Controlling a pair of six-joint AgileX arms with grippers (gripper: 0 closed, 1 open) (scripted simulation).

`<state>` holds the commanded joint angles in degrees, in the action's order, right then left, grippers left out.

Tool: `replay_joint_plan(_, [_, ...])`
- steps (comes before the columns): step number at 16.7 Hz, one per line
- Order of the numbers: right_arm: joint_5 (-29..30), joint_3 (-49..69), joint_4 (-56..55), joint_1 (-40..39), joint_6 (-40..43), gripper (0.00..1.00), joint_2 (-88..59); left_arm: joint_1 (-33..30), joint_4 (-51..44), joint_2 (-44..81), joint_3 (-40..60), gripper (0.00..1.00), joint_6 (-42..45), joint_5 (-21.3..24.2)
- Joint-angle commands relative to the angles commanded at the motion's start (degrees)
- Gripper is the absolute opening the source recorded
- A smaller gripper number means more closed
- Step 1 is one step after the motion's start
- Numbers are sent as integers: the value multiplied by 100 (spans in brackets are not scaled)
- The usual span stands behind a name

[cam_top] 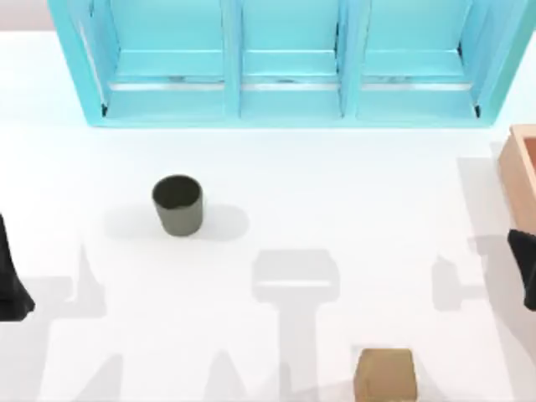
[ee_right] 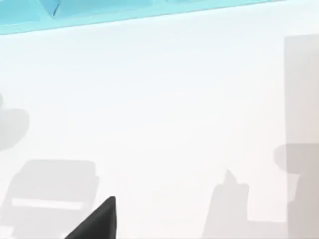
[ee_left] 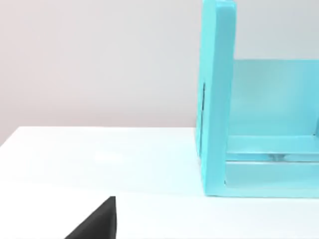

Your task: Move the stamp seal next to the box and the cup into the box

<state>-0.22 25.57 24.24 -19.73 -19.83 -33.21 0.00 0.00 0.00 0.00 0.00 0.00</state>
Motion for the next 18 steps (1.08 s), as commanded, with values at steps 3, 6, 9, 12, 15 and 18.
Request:
replay_joint_plan(3, [12, 1121, 1125, -878, -881, 100, -1776, 0, 0, 0, 0, 100, 0, 0])
replay_joint_plan(6, [20, 2171, 2188, -1705, -1719, 100, -3388, 0, 0, 0, 0, 100, 0, 0])
replay_joint_plan(9, [15, 3085, 3070, -2409, -2440, 100, -4636, 0, 0, 0, 0, 100, 0, 0])
replay_joint_plan(12, [4, 3766, 3684, -2917, -2961, 100, -5500, 0, 0, 0, 0, 100, 0, 0])
replay_joint_plan(15, [-3, 4099, 3964, -3157, -3208, 100, -5914, 0, 0, 0, 0, 100, 0, 0])
replay_joint_plan(18, [-3, 4115, 3978, -3169, -3220, 100, -5934, 0, 0, 0, 0, 100, 0, 0])
